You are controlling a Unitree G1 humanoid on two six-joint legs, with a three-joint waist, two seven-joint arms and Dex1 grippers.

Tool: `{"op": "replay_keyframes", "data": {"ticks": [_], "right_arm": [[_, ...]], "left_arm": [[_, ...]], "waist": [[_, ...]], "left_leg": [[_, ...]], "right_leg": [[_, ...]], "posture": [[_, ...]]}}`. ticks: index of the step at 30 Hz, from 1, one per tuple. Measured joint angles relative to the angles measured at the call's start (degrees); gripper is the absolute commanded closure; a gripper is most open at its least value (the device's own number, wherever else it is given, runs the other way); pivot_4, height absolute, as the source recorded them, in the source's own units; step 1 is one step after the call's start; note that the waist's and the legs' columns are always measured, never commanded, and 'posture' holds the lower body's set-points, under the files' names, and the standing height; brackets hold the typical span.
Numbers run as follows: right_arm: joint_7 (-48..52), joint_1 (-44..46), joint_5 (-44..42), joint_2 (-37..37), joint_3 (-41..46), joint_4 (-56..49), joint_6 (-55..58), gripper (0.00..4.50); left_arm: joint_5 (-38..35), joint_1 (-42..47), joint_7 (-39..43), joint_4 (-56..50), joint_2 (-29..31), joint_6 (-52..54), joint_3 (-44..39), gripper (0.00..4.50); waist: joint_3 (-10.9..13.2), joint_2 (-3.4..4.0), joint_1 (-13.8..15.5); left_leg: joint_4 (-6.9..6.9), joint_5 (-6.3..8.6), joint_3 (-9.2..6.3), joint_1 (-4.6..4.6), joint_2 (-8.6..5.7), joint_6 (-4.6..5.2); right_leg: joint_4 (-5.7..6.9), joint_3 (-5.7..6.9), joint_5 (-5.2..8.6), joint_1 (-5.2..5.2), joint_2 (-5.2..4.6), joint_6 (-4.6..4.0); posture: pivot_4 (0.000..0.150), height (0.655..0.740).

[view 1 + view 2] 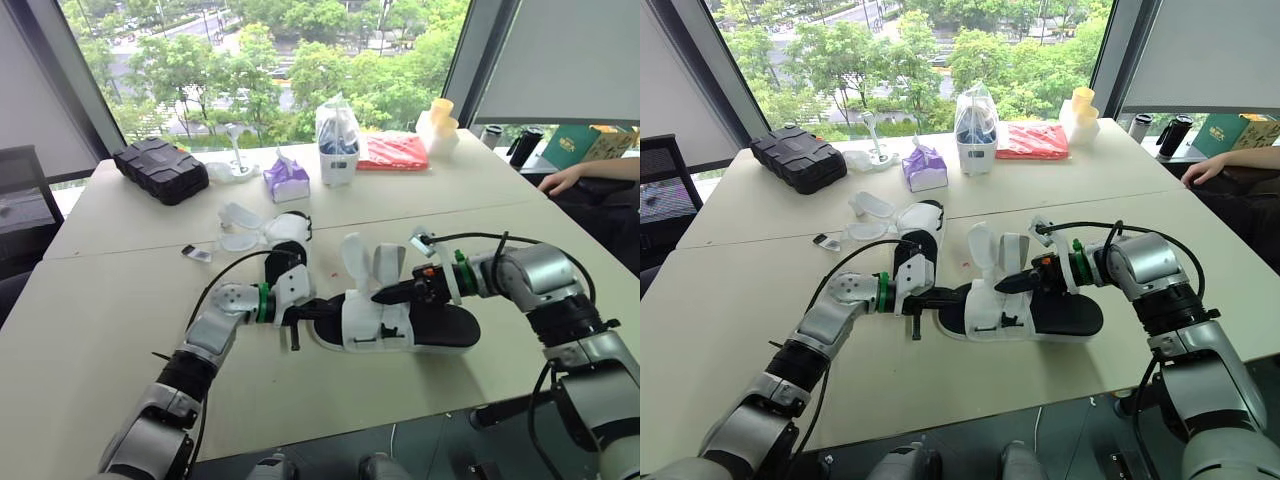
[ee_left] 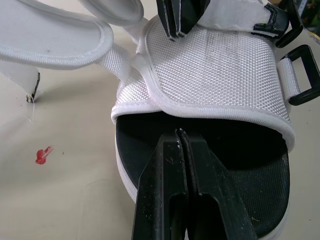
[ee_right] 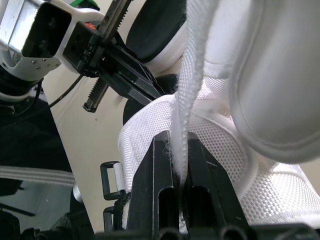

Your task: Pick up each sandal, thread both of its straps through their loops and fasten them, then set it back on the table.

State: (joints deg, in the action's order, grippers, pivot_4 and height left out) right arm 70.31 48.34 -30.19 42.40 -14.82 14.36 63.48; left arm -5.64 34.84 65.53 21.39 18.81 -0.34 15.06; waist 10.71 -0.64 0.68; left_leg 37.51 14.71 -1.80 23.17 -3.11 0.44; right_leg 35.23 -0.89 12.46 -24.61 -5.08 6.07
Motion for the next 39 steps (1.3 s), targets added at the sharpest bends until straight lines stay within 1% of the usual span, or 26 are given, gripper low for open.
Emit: {"op": "replay_keyframes", "data": {"ticks": [3,15,23,30,33,38,39], "right_arm": [[0.5,0.0,-0.3,0.7,0.0,-1.8,0.8,4.44],[1.2,0.1,-0.4,1.0,0.0,-3.6,1.4,4.44],[1.5,-1.8,-0.8,1.4,-0.1,-10.4,1.7,4.44],[1.8,-7.1,-0.3,3.5,-1.4,-17.7,-0.9,4.44],[1.5,-8.7,-0.1,3.9,-2.0,-19.2,-1.4,3.51],[2.4,-9.8,-1.3,6.4,-1.7,-22.8,-1.5,1.03],[2.8,-10.2,-2.0,7.6,-1.2,-24.0,-1.4,0.46]], "left_arm": [[0.2,0.0,0.2,0.0,0.1,-0.2,0.0,4.50],[1.3,-0.2,0.2,0.0,0.2,-1.5,0.3,4.50],[1.4,-0.3,0.1,-0.1,0.2,-1.7,0.3,4.50],[1.5,-0.3,0.0,-0.1,0.1,-1.7,0.3,4.50],[1.5,-0.3,-0.1,-0.1,0.2,-1.7,0.4,4.50],[1.5,-0.4,-0.1,-0.1,0.0,-1.7,0.7,4.50],[1.5,-0.4,-0.2,-0.1,-0.1,-1.7,1.0,4.50]], "waist": [[0.0,0.00,0.0],[0.0,0.00,0.0],[0.0,0.00,0.0],[0.0,0.00,0.0],[0.0,0.00,0.0],[0.0,0.00,0.1],[0.0,0.00,0.1]], "left_leg": [[0.00,0.00,0.00,0.00,0.00,0.00],[0.00,0.00,0.00,0.00,0.00,0.00],[0.00,0.00,0.00,0.00,0.00,0.00],[0.04,0.00,0.00,0.01,0.00,0.00],[0.06,0.00,0.00,0.01,0.00,0.00],[0.23,0.00,-0.02,0.03,0.00,0.00],[0.29,0.01,-0.02,0.05,0.00,0.01]], "right_leg": [[0.00,0.00,0.00,0.00,0.00,0.00],[0.00,-0.01,0.00,0.00,-0.01,0.00],[0.00,-0.01,0.00,0.00,-0.01,0.00],[0.01,0.00,0.00,0.00,-0.01,0.00],[0.02,0.00,0.00,0.00,-0.01,0.00],[0.03,0.00,0.00,0.07,0.00,0.00],[0.02,0.01,0.00,0.09,-0.01,0.00]], "posture": [[0.150,0.7400],[0.150,0.7400],[0.150,0.7400],[0.150,0.7400],[0.150,0.7400],[0.150,0.7400],[0.150,0.7400]]}}
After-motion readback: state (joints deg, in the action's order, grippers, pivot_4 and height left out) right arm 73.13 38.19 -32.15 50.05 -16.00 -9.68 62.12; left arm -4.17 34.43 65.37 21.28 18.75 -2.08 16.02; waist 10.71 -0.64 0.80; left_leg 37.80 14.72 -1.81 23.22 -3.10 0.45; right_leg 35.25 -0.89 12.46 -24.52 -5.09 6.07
